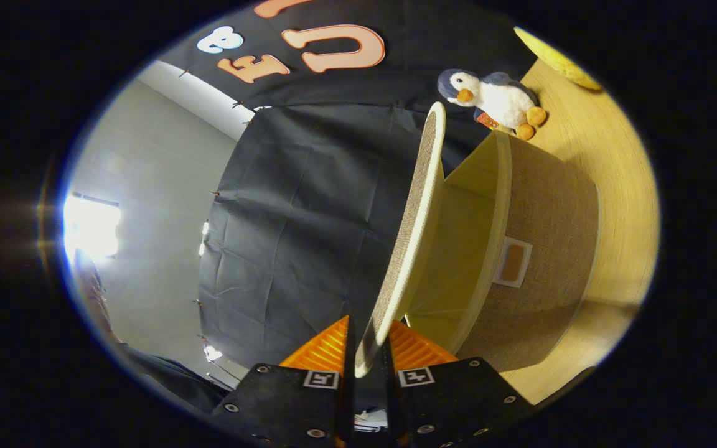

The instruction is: Open the storage box then place both shoes into the box .Put the left shoe in first, then the right shoe, with the right side of both shoes facing outward in a uniform manner.

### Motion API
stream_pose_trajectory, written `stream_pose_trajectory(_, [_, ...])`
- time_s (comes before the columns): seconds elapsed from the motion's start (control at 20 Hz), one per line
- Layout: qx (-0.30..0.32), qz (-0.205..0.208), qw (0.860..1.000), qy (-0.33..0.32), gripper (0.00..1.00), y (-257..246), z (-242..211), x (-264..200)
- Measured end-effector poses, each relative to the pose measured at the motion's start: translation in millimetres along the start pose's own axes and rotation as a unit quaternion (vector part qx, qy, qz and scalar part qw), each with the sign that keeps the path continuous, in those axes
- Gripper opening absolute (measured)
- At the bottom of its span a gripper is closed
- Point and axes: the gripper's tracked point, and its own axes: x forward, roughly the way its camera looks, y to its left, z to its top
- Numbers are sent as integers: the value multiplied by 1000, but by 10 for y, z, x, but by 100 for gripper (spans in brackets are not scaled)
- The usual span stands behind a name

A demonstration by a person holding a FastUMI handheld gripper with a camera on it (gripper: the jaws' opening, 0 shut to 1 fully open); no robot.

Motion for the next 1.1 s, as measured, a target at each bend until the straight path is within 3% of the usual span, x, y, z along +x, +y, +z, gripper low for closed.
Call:
stream_pose_trajectory(0.05, [-1, -3, 1000, -3, 11, 53, 19, 29])
stream_pose_trajectory(0.35, [-63, -45, 997, 14, 11, 489, 123, 285])
stream_pose_trajectory(0.75, [-141, -81, 985, 50, 13, 996, 190, 1221])
stream_pose_trajectory(1.1, [-115, -115, 985, 63, 13, 937, 238, 2181])
